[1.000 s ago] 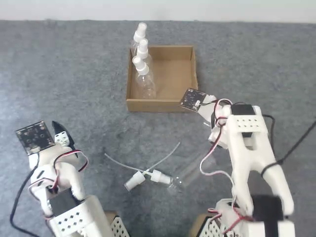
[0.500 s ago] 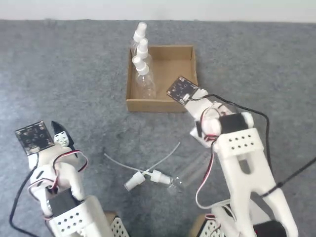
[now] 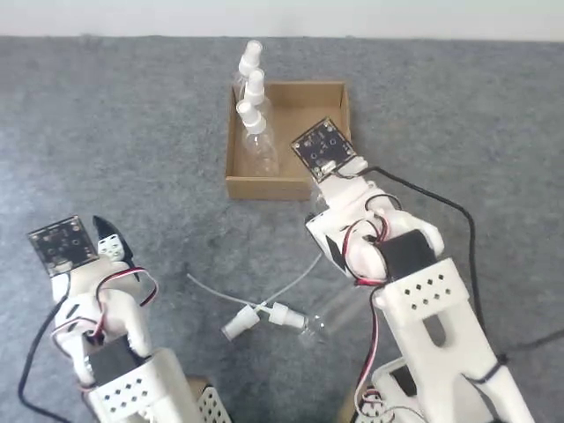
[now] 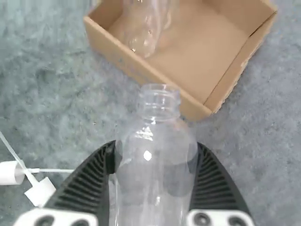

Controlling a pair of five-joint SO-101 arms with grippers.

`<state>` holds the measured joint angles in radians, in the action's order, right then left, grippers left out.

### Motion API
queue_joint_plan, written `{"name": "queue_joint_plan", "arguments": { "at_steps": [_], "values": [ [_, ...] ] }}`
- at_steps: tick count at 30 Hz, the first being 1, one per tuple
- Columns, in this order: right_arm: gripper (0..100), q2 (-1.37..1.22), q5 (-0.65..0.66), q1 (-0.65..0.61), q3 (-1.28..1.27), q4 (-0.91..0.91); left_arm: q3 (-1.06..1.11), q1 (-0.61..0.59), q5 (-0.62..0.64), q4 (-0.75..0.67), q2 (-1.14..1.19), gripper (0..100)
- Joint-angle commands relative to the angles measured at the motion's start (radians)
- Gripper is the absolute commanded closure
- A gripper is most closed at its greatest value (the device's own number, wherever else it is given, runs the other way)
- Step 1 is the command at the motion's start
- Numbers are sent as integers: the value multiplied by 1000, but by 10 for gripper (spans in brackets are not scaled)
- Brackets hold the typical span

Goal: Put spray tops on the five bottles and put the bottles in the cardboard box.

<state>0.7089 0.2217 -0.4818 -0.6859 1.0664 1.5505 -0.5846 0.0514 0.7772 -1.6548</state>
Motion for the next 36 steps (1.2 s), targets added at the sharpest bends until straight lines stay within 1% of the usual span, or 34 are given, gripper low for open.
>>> {"name": "queue_joint_plan", "arguments": {
  "at_steps": [1, 6, 11, 16, 20, 23, 26, 29, 31, 36],
  "values": [
    [919, 41, -21, 21, -14, -31, -18, 0, 11, -31, -12, 913],
    [919, 104, -25, 97, -64, -36, -18, 0, 11, -31, -12, 913],
    [918, 252, -25, 111, -157, -39, -18, 0, 11, -31, -12, 913],
    [918, 384, -26, 133, -292, -148, -18, 0, 11, -31, -12, 913],
    [916, 458, -106, 163, -347, -194, -19, 2, 9, -31, -12, 913],
    [916, 489, -140, 193, -354, -194, -24, 9, 6, -32, -12, 913],
    [915, 509, -167, 229, -368, -202, -25, 72, -69, -31, -12, 912],
    [915, 512, -175, 260, -394, -252, -38, 135, -137, -21, -6, 912],
    [915, 512, -184, 275, -408, -278, -65, 167, -160, 23, -6, 908],
    [915, 510, -187, 297, -416, -292, -163, 290, -224, 181, -5, 815]
  ]
}}
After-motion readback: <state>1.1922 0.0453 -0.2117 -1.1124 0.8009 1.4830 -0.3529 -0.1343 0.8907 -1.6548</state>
